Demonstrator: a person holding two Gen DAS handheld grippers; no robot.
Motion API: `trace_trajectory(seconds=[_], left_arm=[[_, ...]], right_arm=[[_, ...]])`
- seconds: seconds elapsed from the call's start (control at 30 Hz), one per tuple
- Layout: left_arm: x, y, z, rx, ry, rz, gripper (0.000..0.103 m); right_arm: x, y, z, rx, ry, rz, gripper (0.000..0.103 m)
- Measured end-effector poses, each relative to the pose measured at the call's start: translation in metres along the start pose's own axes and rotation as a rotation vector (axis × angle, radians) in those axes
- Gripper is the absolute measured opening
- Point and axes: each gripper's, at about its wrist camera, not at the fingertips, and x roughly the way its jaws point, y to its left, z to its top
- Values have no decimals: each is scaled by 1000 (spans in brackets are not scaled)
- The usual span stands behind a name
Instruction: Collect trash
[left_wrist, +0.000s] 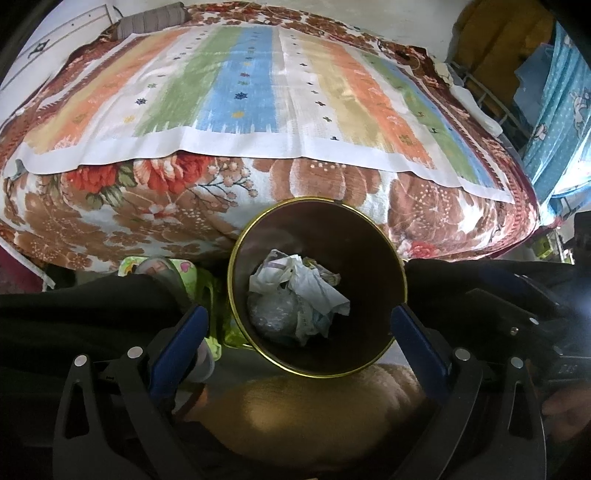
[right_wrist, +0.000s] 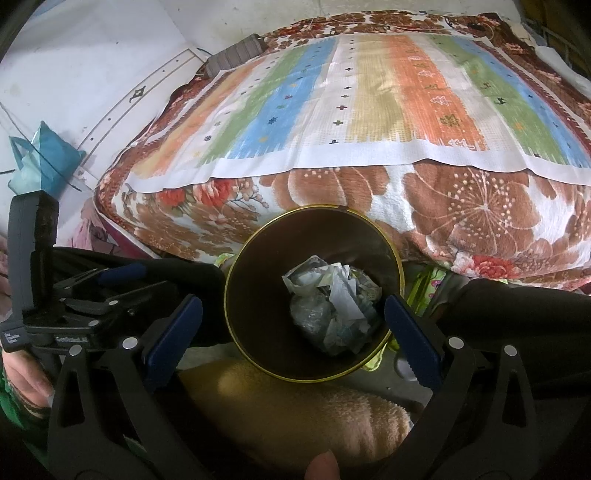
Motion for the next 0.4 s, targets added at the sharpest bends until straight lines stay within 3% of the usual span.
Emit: trace_trajectory(seconds=[0.4], left_arm=[[5,2,-1,-12,28,-10,97]], right_arm=[[0,-1,-1,0,0,2,94]])
